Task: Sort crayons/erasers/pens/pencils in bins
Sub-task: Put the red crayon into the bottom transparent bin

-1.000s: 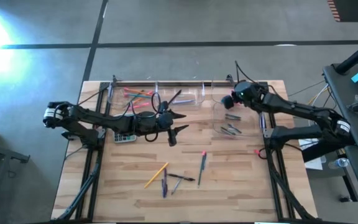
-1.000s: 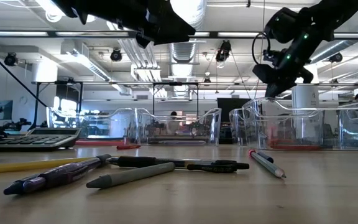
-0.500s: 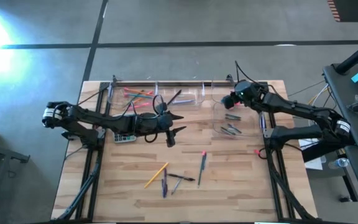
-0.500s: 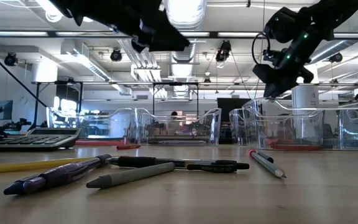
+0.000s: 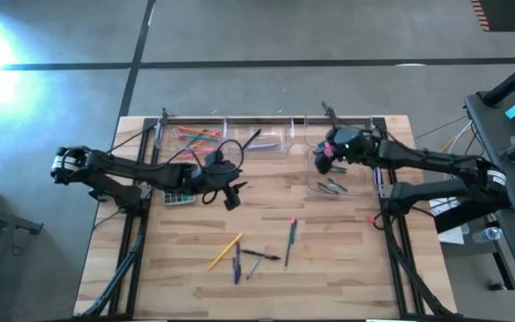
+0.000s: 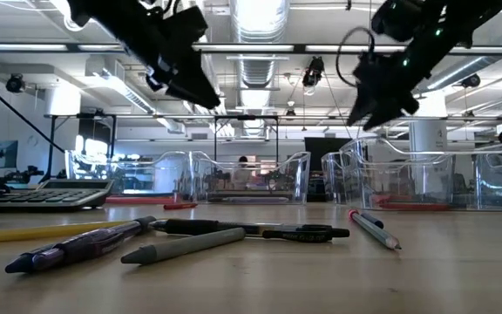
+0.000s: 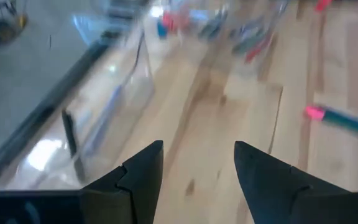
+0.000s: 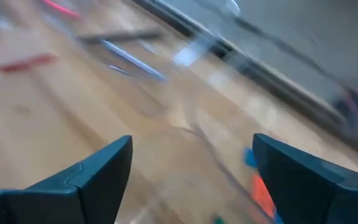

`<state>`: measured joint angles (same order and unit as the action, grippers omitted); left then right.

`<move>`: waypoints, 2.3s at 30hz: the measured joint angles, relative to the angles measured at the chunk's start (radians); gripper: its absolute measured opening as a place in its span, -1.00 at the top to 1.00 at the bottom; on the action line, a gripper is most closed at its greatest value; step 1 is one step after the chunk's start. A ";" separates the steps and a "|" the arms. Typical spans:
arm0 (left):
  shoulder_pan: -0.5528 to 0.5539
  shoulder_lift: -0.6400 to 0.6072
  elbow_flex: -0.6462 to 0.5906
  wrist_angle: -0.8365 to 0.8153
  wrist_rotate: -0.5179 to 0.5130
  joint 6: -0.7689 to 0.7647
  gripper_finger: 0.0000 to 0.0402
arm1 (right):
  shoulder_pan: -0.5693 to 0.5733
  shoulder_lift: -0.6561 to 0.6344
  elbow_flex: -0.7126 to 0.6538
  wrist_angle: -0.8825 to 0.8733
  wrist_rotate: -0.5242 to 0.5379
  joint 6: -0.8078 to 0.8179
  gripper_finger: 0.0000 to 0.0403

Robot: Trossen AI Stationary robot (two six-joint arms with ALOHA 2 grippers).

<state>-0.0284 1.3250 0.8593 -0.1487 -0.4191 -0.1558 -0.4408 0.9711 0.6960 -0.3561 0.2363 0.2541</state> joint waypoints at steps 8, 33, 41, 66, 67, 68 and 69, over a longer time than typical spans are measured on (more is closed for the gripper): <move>-0.003 0.007 -0.001 -0.156 0.042 -0.222 0.09 | 0.240 -0.174 0.000 0.076 0.069 -0.047 -0.68; 0.153 0.311 0.211 -0.473 0.184 -0.436 0.09 | 0.483 -0.252 -0.157 0.583 -0.004 -0.215 -0.70; 0.154 0.328 0.232 -0.462 0.145 -0.395 0.09 | 0.538 -0.236 -0.238 0.918 -0.142 -0.255 -0.70; 0.286 0.347 0.217 -0.490 0.130 -0.391 0.09 | 0.574 -0.217 -0.241 0.879 -0.077 -0.239 -0.70; 0.287 0.360 0.216 -0.491 0.133 -0.391 0.09 | 0.574 -0.217 -0.232 0.868 -0.077 -0.246 -0.70; 0.288 0.374 0.216 -0.491 0.137 -0.391 0.09 | 0.574 -0.217 -0.225 0.859 -0.077 -0.252 -0.70; 0.290 0.390 0.217 -0.491 0.148 -0.390 0.09 | 0.574 -0.217 -0.219 0.857 -0.077 -0.258 -0.70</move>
<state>0.2612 1.7147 1.0766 -0.6397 -0.2710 -0.5463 0.1329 0.7538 0.4766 0.5006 0.1589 -0.0043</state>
